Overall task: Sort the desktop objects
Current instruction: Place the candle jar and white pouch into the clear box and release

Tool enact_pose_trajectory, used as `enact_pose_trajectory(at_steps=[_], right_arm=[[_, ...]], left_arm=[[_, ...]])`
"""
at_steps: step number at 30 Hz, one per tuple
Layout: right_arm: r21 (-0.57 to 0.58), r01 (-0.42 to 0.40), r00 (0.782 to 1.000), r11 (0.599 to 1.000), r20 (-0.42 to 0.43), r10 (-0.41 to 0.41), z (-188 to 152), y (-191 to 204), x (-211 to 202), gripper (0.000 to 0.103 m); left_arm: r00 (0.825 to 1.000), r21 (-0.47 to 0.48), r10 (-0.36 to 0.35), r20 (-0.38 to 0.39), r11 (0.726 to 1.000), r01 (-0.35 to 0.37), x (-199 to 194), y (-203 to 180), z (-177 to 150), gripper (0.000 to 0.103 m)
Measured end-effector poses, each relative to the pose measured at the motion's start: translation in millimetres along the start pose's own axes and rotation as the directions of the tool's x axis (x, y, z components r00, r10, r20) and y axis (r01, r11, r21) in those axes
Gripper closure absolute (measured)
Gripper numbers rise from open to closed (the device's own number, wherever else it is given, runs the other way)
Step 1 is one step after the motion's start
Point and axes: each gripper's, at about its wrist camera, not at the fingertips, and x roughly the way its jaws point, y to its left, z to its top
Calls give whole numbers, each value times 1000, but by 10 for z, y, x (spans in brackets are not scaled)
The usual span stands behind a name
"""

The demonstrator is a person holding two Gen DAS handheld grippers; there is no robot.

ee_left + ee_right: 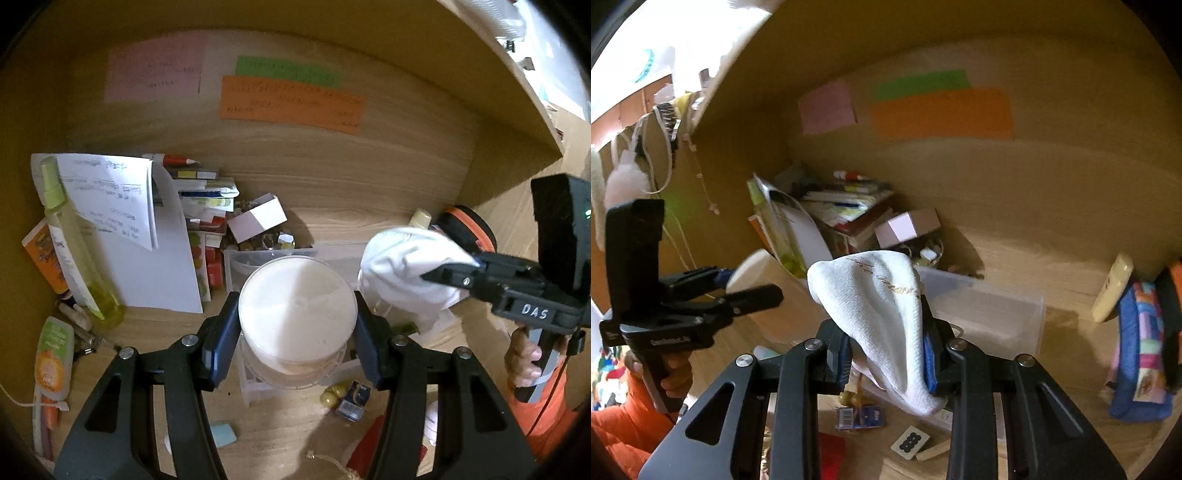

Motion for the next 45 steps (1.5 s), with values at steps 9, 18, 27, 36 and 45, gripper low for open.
enact_pose_trajectory(at_steps=[9, 18, 27, 36, 45], right_arm=[[54, 61, 994, 997, -97, -56, -138, -305, 309, 76], [81, 78, 987, 994, -145, -66, -218, -448, 468, 76], [12, 175, 971, 985, -165, -170, -291, -402, 583, 75], [-41, 273, 939, 961, -204, -275, -353, -406, 775, 74], [-73, 279, 932, 958, -221, -288, -365, -353, 810, 63]], left_arm=[[998, 12, 25, -50, 1000, -24, 411, -7, 94, 47], [995, -56, 0, -101, 998, -5, 812, 119, 191, 47], [990, -13, 52, -128, 998, -54, 1068, 88, 124, 47], [985, 28, 80, -153, 997, -76, 1175, 139, 63, 47], [991, 73, 95, -90, 993, -89, 1001, 204, 107, 38]])
